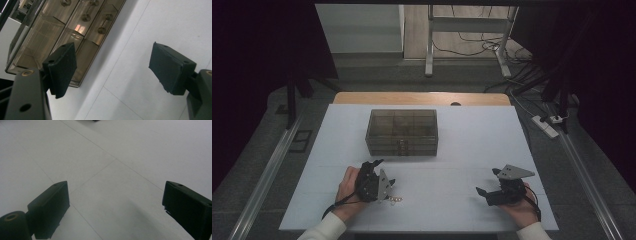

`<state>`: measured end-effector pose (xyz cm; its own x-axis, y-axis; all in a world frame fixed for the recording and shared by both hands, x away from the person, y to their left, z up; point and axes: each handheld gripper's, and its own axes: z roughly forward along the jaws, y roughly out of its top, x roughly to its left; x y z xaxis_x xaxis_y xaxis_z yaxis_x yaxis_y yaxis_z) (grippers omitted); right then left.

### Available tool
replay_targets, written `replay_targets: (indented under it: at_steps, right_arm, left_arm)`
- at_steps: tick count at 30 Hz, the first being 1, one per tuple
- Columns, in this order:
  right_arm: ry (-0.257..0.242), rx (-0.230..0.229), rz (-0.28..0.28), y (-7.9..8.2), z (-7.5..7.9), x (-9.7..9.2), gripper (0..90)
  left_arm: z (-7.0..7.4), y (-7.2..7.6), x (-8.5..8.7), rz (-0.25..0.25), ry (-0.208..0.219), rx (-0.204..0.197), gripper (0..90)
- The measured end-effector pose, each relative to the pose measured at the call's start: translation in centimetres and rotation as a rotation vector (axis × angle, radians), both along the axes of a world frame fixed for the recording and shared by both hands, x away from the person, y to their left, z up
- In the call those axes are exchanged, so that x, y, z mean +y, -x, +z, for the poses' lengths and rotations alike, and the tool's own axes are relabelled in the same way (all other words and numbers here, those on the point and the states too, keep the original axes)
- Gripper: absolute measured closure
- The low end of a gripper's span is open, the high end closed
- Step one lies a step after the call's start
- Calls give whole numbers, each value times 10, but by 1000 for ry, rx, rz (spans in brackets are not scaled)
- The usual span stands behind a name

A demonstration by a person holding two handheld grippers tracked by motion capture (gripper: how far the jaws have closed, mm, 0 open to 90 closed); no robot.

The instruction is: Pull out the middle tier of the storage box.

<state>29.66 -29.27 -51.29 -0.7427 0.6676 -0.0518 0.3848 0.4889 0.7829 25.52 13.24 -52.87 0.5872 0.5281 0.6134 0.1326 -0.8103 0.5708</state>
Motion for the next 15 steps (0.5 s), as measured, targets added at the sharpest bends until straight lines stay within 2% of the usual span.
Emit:
replay_targets:
  at_steps: [15]
  right_arm:
    - [7,3,1,0,0,0,72]
  left_arm:
    - [0,-3,-4,-8,-8,-2,226]
